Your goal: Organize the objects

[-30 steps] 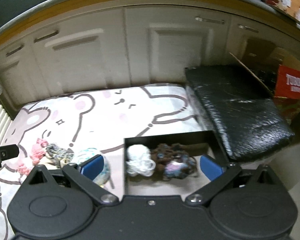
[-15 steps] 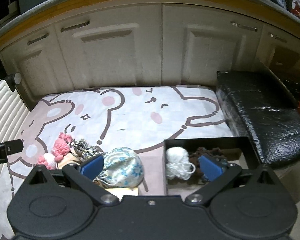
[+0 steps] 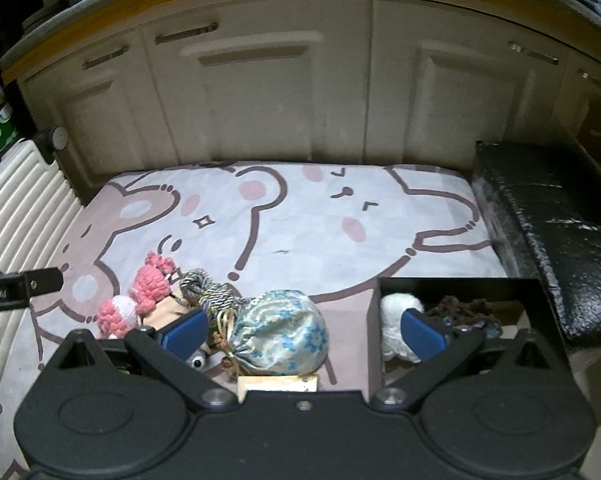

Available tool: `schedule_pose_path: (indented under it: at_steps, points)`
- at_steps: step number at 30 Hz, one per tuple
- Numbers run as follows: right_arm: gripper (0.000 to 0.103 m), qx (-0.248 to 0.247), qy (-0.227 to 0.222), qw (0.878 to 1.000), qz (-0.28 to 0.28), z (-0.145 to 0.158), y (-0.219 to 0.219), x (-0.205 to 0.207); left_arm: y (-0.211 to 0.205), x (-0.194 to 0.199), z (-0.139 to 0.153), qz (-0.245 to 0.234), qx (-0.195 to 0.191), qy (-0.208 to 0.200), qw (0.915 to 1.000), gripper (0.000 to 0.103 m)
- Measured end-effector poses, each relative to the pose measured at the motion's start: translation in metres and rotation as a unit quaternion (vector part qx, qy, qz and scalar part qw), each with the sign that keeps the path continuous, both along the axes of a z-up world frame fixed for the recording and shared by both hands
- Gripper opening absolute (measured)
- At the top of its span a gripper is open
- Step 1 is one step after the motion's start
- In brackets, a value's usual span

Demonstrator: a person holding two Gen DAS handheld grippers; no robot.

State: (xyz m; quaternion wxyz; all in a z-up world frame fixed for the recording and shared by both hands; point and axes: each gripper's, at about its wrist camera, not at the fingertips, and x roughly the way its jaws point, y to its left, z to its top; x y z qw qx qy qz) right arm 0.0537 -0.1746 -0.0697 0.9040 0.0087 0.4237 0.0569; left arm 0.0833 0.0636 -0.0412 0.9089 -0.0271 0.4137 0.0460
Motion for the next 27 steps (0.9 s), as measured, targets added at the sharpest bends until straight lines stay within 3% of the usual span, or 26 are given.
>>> schedule_pose_path:
  at_steps: [8,10,12,20,27]
  points:
    - [0.101,0.011,0.031,0.999,0.028,-0.009,0.011,0.007,0.002,0.008,-0.011,-0.018,0.001,0.023,0.9996,0.103]
    - [0.092,0.013,0.045,0.998,0.032,-0.014,0.013,0.011,-0.001,0.011,-0.013,-0.030,-0.005,0.037,0.9988,0.103]
    - [0.090,0.019,0.062,0.997,0.034,-0.020,0.014,0.015,-0.006,0.012,-0.016,-0.043,-0.008,0.048,0.9979,0.102]
    - [0.077,0.025,0.156,0.987,0.034,-0.052,0.017,0.031,-0.026,0.019,-0.031,-0.094,-0.017,0.092,0.9911,0.082]
    - [0.072,0.011,0.185,0.982,0.047,-0.070,0.019,0.036,-0.037,0.027,-0.044,-0.118,-0.066,0.123,0.9832,0.069]
